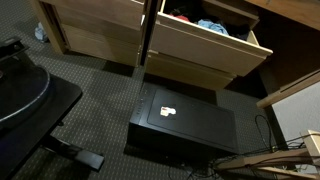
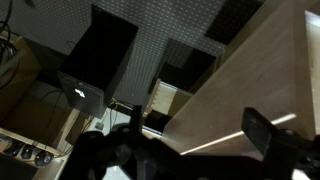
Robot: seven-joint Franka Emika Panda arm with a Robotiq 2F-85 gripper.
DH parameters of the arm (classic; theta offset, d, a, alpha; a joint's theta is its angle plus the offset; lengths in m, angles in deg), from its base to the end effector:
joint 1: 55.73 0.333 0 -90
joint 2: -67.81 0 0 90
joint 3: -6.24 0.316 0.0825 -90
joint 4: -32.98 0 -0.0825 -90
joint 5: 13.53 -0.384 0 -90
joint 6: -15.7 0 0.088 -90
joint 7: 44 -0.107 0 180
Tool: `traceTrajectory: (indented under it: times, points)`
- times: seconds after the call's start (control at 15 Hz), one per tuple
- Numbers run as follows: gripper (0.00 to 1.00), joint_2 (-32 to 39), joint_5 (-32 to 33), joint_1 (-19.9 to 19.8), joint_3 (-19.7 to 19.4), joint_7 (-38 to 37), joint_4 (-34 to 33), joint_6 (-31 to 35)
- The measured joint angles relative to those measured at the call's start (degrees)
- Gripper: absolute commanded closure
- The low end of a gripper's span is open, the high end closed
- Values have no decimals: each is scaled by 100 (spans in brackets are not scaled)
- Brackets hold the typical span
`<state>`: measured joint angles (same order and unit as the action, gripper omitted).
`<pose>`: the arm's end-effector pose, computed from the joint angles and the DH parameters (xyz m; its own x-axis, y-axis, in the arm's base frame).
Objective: Open the top right drawer and close the top left drawer.
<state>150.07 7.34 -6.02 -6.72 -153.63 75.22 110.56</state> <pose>0.5575 0.4611 0.0314 0.5025 -0.5915 0.6306 -0.8602 -0.4155 0.2958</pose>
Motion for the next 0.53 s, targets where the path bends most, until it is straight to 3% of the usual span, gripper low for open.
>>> traceTrajectory:
  times: [0.4,0.53]
  points:
    - [0,-670,254,196,-696,-1563,1031,-68]
    - [0,-687,253,179,-725,-1588,1091,-65]
